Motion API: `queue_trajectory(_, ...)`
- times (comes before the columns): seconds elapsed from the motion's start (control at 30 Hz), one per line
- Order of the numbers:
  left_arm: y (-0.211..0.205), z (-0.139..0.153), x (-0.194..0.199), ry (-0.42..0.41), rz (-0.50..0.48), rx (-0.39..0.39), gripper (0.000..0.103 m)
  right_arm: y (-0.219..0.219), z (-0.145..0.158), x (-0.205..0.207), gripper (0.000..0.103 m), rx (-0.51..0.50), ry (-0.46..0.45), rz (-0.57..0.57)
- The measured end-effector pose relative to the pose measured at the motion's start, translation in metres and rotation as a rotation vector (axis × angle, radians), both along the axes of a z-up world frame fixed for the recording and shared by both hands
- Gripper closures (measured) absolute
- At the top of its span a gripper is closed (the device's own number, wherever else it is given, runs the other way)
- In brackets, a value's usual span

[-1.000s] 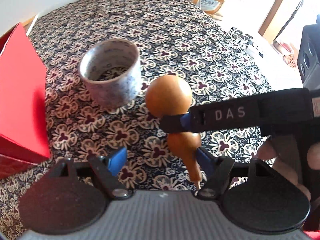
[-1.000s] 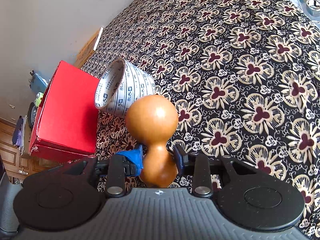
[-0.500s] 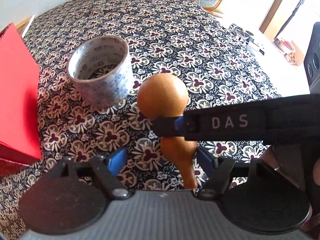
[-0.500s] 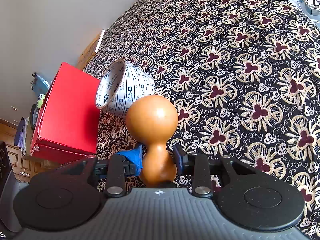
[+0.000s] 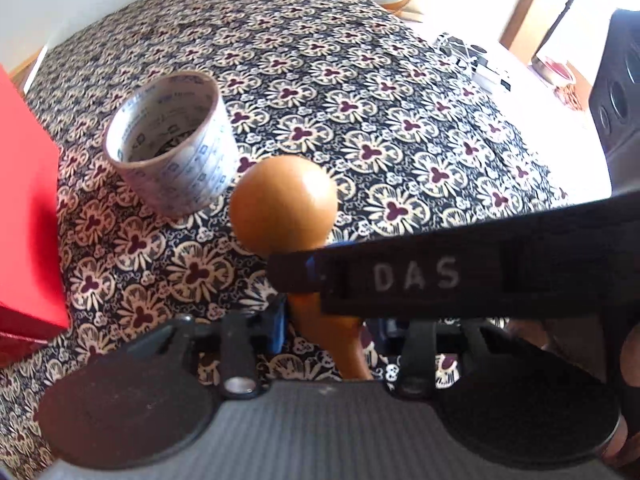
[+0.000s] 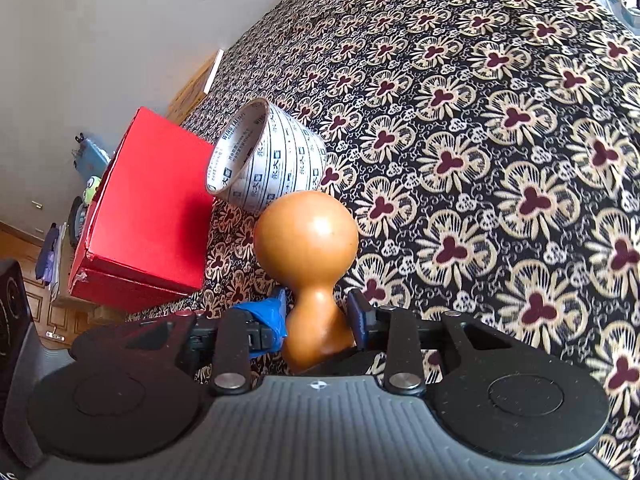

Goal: Organize rigid objects
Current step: 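Lift the orange gourd off the bedspread with the right gripper, then carry the gourd into the red box and open the right gripper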

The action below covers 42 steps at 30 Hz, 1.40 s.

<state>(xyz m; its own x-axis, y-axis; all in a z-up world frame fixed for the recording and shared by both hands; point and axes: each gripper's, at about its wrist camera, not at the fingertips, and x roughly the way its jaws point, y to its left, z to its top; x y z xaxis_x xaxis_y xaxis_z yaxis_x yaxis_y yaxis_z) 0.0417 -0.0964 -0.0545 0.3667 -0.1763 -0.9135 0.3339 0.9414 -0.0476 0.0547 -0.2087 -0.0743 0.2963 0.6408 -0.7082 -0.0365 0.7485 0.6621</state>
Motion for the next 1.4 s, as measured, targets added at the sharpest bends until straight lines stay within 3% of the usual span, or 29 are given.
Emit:
queue_trajectory(0.13,0.004,0.003,-0.008,-0.016,-0.034,-0.011,0.06,-0.001,0.004,-0.005,0.089,0.027,0.011,-0.035)
queue_trajectory(0.47,0.04,0.052,-0.031,-0.168,-0.13,-0.058,0.063,0.037,0.06,-0.017,0.09,0.041,-0.139,-0.089)
queue_trajectory(0.67,0.095,0.098,-0.034,-0.281,-0.117,-0.101,0.064,0.081,0.101,-0.004,0.09,0.112,-0.238,-0.085)
queue_trajectory(0.9,0.166,0.139,-0.03,-0.425,-0.07,-0.078,0.067,0.157,0.128,0.03,0.09,0.148,-0.347,-0.006)
queue_trajectory(1.17,0.244,0.133,0.007,-0.413,-0.012,-0.043,0.067,0.238,0.11,0.071,0.09,0.151,-0.309,0.04)
queue_trajectory(1.4,0.289,0.102,0.041,-0.316,0.015,-0.053,0.065,0.28,0.085,0.088,0.092,-0.003,-0.303,0.039)
